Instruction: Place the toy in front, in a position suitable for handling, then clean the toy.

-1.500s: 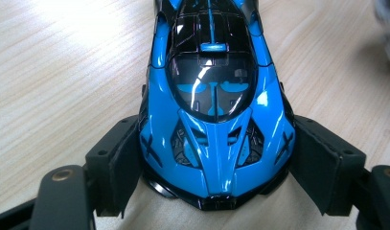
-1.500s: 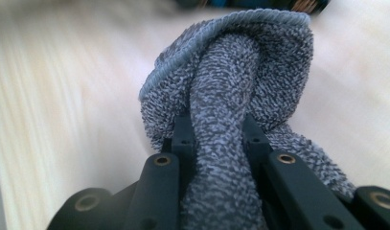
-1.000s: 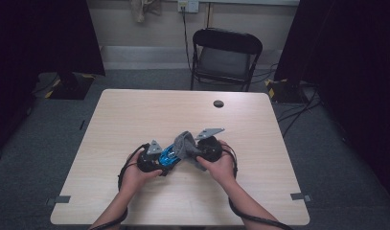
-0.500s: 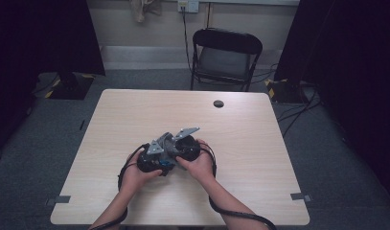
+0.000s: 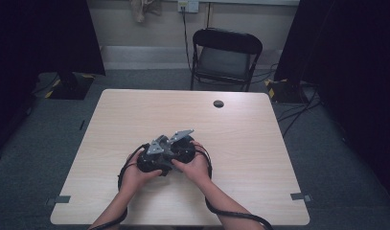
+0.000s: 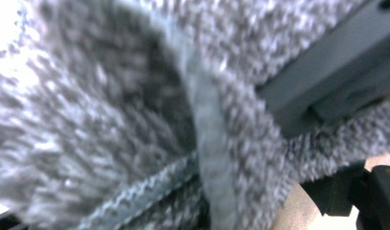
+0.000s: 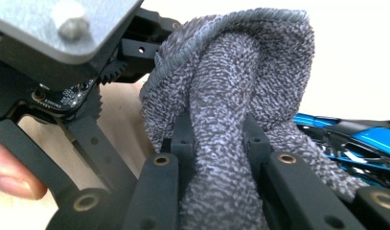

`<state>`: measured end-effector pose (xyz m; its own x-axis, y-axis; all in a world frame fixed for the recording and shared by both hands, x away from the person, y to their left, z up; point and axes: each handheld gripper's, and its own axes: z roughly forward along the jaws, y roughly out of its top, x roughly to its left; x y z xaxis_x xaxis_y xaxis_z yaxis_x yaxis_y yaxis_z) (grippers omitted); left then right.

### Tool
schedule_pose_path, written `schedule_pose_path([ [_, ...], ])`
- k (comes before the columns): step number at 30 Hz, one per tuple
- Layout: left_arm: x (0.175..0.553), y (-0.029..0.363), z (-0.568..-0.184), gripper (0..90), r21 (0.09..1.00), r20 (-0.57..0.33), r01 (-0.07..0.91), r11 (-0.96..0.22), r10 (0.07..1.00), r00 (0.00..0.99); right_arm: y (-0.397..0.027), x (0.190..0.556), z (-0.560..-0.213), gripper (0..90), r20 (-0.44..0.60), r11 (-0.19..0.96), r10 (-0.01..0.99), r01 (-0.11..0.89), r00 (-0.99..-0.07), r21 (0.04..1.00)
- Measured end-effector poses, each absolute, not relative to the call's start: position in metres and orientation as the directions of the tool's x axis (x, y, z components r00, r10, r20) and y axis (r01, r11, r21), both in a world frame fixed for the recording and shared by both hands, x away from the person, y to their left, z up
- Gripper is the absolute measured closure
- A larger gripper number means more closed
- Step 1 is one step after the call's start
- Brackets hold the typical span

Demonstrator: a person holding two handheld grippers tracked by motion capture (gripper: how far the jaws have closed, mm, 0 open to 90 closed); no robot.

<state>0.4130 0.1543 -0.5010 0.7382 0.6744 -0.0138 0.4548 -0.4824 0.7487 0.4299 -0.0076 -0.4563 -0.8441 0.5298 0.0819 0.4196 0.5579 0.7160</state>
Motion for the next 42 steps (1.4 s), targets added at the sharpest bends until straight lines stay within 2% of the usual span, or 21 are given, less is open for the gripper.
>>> schedule_pose_path([
  [12,0.413,0.155,-0.501,23.8,0.743,-0.009,0.454,-0.492,0.67,0.742,-0.006,0.431,-0.462,73.6,0.091,0.564,0.519,0.421,-0.85,0.711],
  [23,0.413,0.154,-0.501,24.0,0.749,-0.015,0.456,-0.48,0.676,0.737,0.002,0.428,-0.463,74.5,-0.001,0.642,0.481,0.351,-0.877,0.681],
  [42,0.413,0.155,-0.501,24.1,0.745,-0.008,0.451,-0.491,0.67,0.742,0.001,0.433,-0.46,74.5,-0.023,0.606,0.544,0.374,-0.839,0.702],
])
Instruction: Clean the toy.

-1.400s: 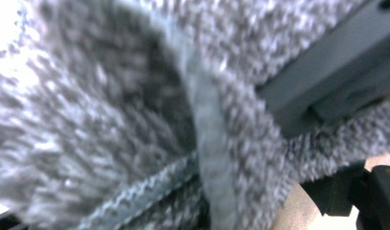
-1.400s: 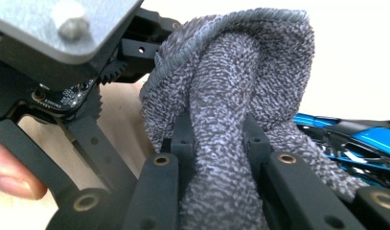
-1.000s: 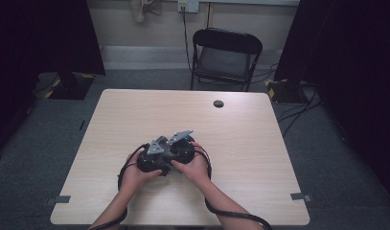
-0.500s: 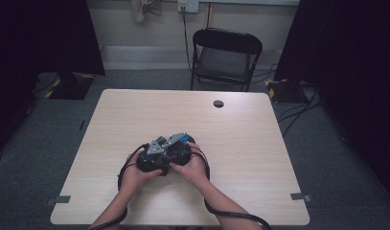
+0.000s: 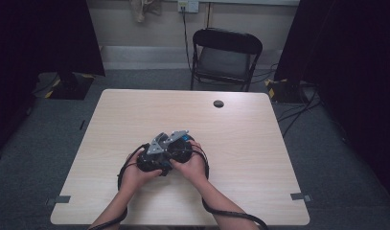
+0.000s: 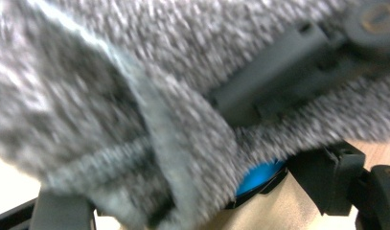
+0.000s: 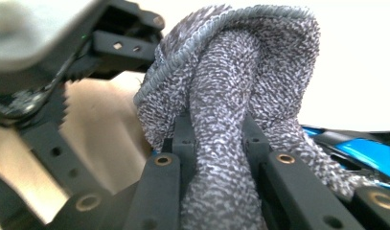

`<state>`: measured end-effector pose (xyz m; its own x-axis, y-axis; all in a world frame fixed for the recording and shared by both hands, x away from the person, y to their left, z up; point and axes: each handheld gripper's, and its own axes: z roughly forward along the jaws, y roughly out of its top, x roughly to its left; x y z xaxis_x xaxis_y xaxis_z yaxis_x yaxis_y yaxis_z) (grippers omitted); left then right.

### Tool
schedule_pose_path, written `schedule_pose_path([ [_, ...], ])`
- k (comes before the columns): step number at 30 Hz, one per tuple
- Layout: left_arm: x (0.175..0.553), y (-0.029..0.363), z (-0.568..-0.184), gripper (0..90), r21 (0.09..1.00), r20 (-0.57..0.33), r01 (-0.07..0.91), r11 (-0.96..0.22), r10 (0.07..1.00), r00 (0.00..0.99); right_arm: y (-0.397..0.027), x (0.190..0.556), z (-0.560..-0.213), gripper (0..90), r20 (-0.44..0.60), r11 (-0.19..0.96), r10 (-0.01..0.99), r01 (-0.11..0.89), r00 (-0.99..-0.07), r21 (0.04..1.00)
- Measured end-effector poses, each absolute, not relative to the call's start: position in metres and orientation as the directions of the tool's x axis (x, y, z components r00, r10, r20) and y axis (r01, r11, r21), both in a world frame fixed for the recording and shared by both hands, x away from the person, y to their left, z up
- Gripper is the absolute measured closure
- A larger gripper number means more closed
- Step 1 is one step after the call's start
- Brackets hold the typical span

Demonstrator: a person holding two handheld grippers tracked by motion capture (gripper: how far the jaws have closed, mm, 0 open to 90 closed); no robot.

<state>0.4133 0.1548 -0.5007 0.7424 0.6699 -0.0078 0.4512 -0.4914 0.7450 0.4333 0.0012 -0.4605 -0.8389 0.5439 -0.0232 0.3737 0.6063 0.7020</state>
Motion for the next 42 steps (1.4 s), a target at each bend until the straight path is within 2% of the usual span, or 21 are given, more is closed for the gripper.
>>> schedule_pose_path([
  [3,0.413,0.155,-0.501,24.2,0.744,-0.009,0.452,-0.491,0.67,0.742,-0.001,0.438,-0.461,74.5,0.018,0.573,0.561,0.405,-0.827,0.712],
  [7,0.413,0.155,-0.501,24.2,0.744,-0.009,0.453,-0.491,0.671,0.742,0.0,0.441,-0.46,74.5,-0.02,0.587,0.565,0.385,-0.825,0.713],
  [11,0.413,0.155,-0.501,24.2,0.745,-0.009,0.452,-0.491,0.67,0.742,-0.004,0.445,-0.461,74.6,0.027,0.544,0.581,0.413,-0.814,0.73],
  [16,0.413,0.155,-0.501,24.2,0.744,-0.008,0.452,-0.492,0.67,0.743,-0.008,0.447,-0.462,74.7,0.036,0.516,0.601,0.421,-0.799,0.746],
  [29,0.413,0.155,-0.501,24.2,0.744,-0.009,0.452,-0.491,0.67,0.742,-0.016,0.44,-0.462,74.8,0.024,0.544,0.557,0.387,-0.83,0.745],
  [42,0.413,0.155,-0.501,24.3,0.745,-0.012,0.454,-0.489,0.67,0.742,-0.023,0.448,-0.458,74.7,0.004,0.525,0.61,0.407,-0.792,0.748],
])
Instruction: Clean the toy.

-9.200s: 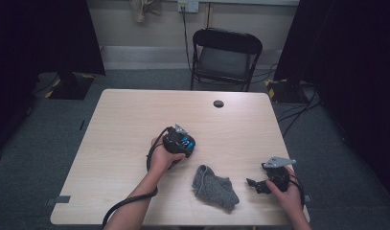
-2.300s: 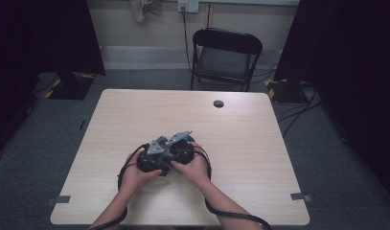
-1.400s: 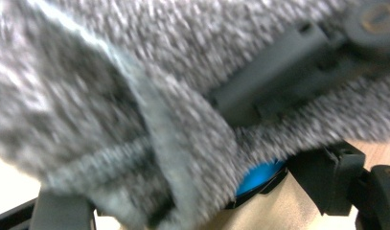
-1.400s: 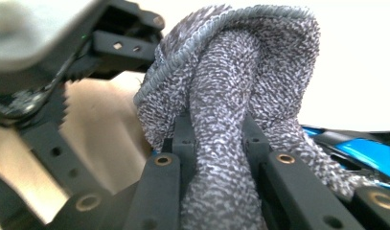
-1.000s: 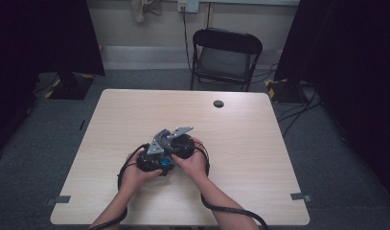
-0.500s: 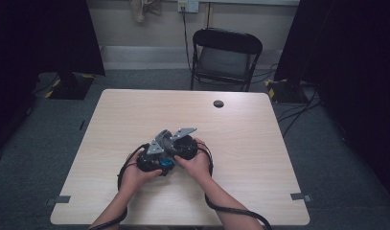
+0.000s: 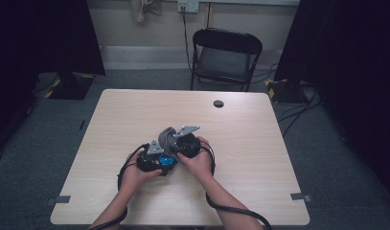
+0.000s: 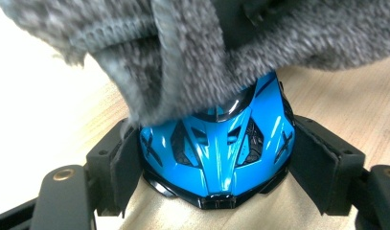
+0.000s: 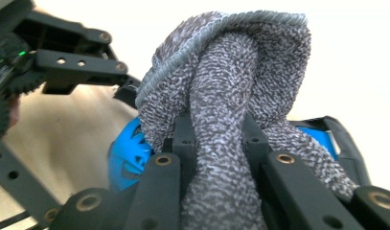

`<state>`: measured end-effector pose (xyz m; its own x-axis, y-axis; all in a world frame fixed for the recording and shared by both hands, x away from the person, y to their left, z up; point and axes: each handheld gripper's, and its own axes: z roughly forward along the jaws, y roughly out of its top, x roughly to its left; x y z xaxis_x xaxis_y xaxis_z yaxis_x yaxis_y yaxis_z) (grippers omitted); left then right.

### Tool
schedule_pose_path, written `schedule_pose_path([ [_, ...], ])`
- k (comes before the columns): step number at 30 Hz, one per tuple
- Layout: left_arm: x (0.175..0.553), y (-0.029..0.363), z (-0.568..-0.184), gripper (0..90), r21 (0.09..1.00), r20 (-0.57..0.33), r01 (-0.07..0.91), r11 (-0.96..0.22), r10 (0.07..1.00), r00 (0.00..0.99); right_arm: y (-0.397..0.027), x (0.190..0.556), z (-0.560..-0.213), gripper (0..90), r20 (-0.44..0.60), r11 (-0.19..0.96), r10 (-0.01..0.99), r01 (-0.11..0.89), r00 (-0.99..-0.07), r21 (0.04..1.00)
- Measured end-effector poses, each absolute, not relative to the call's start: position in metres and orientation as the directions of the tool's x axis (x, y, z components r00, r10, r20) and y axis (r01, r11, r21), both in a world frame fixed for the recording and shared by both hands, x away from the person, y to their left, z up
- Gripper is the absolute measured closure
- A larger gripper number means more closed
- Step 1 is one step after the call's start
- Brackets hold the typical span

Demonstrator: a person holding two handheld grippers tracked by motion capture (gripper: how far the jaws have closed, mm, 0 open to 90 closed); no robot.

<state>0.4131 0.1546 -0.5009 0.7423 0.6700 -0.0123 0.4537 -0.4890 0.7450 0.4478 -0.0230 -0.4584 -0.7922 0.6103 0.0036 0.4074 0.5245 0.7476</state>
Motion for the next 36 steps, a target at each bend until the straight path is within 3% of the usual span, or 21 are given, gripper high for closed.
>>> schedule_pose_path([
  [11,0.413,0.155,-0.501,24.3,0.745,-0.012,0.453,-0.489,0.67,0.742,-0.042,0.47,-0.46,74.6,0.039,0.472,0.67,0.467,-0.741,0.748],
  [36,0.413,0.155,-0.501,24.3,0.745,-0.013,0.455,-0.489,0.671,0.742,-0.053,0.488,-0.459,74.5,-0.036,0.503,0.706,0.465,-0.707,0.729],
])
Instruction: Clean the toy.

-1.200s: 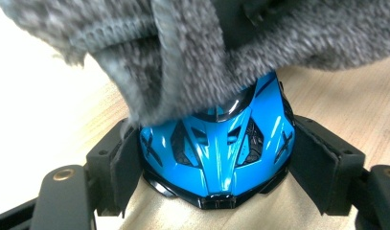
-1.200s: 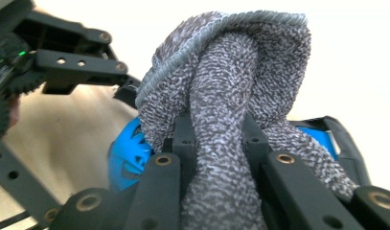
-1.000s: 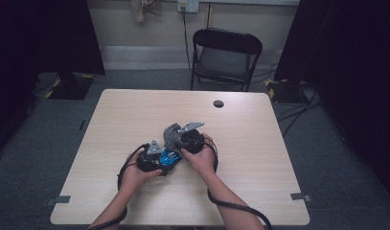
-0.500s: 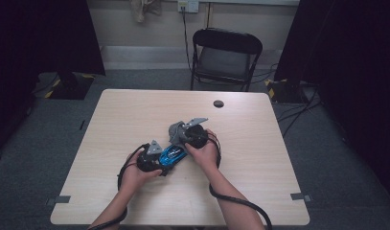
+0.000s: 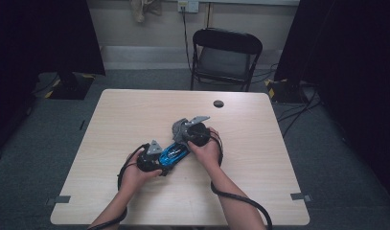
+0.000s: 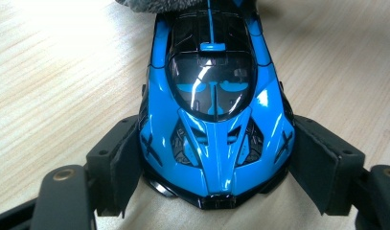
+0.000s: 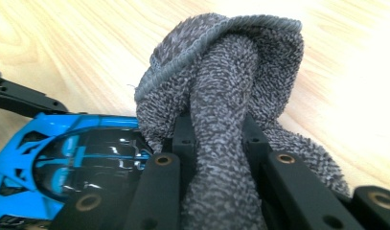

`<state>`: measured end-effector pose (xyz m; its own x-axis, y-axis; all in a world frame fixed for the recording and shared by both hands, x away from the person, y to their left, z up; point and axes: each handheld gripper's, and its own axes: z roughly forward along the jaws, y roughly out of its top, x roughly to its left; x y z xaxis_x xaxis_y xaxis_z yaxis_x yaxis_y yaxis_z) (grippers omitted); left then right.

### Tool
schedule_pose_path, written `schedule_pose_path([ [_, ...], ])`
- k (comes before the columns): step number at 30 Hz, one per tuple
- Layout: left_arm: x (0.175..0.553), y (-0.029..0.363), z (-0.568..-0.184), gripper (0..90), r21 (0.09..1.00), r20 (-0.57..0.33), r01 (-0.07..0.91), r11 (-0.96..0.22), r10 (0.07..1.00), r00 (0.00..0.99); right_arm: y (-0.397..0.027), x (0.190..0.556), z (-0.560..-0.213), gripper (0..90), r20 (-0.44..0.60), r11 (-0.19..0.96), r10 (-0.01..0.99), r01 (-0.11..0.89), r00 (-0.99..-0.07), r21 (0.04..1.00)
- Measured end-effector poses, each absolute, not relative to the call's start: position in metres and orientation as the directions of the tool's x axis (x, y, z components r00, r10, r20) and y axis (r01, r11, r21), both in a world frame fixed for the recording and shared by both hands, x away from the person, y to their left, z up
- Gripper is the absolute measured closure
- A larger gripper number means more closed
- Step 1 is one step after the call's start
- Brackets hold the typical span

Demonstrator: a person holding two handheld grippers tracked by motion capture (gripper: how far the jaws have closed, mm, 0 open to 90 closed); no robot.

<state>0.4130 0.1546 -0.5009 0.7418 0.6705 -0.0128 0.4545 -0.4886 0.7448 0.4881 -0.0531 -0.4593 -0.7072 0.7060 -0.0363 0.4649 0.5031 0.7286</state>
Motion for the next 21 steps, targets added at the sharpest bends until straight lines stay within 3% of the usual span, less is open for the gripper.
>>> schedule_pose_path([
  [21,0.413,0.155,-0.501,24.3,0.745,-0.014,0.454,-0.488,0.67,0.742,-0.069,0.503,-0.462,75.0,0.027,0.435,0.739,0.509,-0.673,0.743],
])
